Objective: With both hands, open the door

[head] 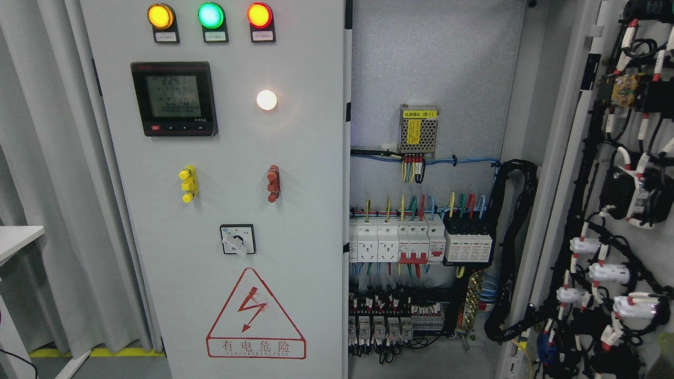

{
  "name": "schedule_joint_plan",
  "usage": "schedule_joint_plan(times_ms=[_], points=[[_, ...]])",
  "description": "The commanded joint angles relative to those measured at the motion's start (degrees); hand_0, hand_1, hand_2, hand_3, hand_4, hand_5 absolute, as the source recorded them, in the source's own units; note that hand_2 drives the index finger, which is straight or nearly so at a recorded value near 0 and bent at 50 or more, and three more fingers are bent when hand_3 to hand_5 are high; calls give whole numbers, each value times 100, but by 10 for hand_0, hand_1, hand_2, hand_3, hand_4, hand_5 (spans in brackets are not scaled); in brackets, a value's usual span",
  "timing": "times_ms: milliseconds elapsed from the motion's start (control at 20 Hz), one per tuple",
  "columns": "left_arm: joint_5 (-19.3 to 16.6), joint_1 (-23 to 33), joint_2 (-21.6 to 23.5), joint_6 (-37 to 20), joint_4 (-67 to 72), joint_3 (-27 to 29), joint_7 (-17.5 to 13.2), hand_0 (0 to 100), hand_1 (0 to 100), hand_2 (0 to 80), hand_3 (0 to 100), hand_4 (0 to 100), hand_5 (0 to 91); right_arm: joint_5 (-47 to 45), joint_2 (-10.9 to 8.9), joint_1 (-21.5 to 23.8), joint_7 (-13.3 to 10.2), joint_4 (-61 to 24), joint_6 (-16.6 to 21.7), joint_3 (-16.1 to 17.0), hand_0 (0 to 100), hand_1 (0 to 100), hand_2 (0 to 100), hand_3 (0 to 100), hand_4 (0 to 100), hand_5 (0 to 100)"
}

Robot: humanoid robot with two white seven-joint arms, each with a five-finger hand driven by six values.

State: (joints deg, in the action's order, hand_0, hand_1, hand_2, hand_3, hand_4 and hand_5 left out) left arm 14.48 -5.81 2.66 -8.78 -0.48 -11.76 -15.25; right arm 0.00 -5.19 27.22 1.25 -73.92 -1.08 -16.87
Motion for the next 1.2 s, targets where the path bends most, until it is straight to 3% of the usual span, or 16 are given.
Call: schedule_joint_plan(times_ms=[0,350,501,701,951,1151], points=[[-94,19,15,17,681,253,758,296,0,27,27,37,0,18,-298,257,-11,-3197,46,-739,218,0,0,0,0,0],[-85,19,85,-35,681,253,778,296,0,27,28,37,0,26,-281,222,-11,-3875,723,-678,218,0,0,0,0,0],[-85,10,85,-36,672,253,777,295,0,27,28,37,0,9,-254,144,7,-4033,828,-511,219,0,0,0,0,0],[-94,19,94,-53,672,244,777,295,0,27,28,37,0,9,-245,-208,7,-4183,1347,-221,218,0,0,0,0,0],[-94,19,94,-53,672,253,804,296,0,26,28,36,0,9,-96,-594,7,-4271,1540,113,218,0,0,0,0,0],[-94,1,85,-1,672,244,821,296,0,27,28,36,0,9,70,-937,7,-4280,1550,140,218,0,0,0,0,0]])
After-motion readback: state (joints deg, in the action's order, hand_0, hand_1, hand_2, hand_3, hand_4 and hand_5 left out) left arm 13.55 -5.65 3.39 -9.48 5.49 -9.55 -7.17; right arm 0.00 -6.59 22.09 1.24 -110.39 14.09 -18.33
